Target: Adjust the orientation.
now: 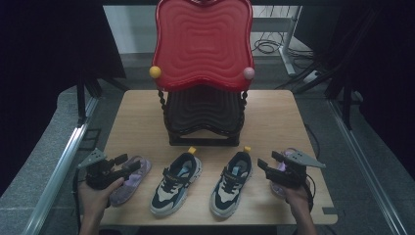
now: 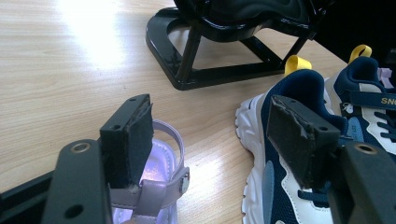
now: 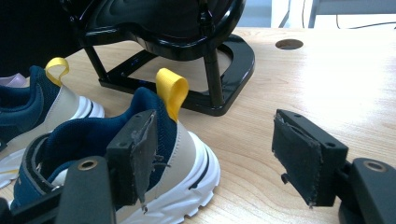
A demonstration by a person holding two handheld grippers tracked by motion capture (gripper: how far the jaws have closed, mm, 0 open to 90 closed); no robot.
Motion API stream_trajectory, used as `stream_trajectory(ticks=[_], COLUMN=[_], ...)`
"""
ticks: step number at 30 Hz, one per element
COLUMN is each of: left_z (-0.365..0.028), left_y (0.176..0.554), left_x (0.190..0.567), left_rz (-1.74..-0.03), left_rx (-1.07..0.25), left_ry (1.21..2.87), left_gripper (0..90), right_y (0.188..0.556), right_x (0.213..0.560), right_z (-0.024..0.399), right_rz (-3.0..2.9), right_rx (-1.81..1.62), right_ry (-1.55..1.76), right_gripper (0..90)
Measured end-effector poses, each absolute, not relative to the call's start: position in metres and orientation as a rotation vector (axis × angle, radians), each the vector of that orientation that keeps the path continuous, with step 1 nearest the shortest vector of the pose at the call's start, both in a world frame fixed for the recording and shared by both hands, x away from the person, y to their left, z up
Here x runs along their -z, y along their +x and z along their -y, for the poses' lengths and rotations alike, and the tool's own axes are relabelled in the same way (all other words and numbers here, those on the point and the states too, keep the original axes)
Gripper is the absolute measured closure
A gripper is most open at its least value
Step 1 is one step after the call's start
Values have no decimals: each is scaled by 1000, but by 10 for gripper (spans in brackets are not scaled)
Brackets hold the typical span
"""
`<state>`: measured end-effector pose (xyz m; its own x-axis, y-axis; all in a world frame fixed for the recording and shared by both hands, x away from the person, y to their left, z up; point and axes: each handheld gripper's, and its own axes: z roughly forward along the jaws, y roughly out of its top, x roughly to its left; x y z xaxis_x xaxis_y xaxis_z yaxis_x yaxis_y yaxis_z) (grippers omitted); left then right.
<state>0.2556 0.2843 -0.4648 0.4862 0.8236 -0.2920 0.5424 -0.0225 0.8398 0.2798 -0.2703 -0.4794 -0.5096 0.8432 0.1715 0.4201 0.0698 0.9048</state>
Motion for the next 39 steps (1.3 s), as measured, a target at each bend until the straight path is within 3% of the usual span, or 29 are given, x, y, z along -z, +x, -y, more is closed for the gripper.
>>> stream_trajectory(ticks=[16, 23, 27, 28, 29, 30, 31, 32, 36, 39], left_z=[-286, -286, -289, -290, -291, -291, -290, -287, -275, -271], left_y=[256, 254, 253, 254, 254, 254, 254, 252, 242, 238], left_x=[465, 462, 460, 460, 460, 460, 460, 460, 459, 460], left_rz=[-1183, -1173, -1171, -1170, -1172, -1179, -1182, -1179, -1189, -1193], left_rx=[-337, -329, -318, -310, -302, -292, -287, -276, -283, -281], left_ry=[1695, 1704, 1753, 1763, 1770, 1780, 1791, 1810, 1851, 1874], left_gripper=[330, 380, 558, 558, 606, 709, 709, 788, 883, 900], right_y=[279, 278, 278, 279, 279, 280, 280, 281, 283, 284], right_x=[481, 480, 480, 479, 479, 479, 479, 479, 481, 480], right_z=[271, 271, 272, 272, 271, 269, 269, 269, 270, 271], right_rz=[-1949, -1944, -1912, -1913, -1925, -1950, -1950, -1957, -1956, -1948], right_rx=[-1404, -1400, -1486, -1518, -1515, -1483, -1483, -1506, -1518, -1520], right_ry=[1267, 1263, 1317, 1320, 1303, 1274, 1274, 1269, 1283, 1287], right_gripper=[315, 314, 314, 314, 313, 311, 311, 311, 311, 311])
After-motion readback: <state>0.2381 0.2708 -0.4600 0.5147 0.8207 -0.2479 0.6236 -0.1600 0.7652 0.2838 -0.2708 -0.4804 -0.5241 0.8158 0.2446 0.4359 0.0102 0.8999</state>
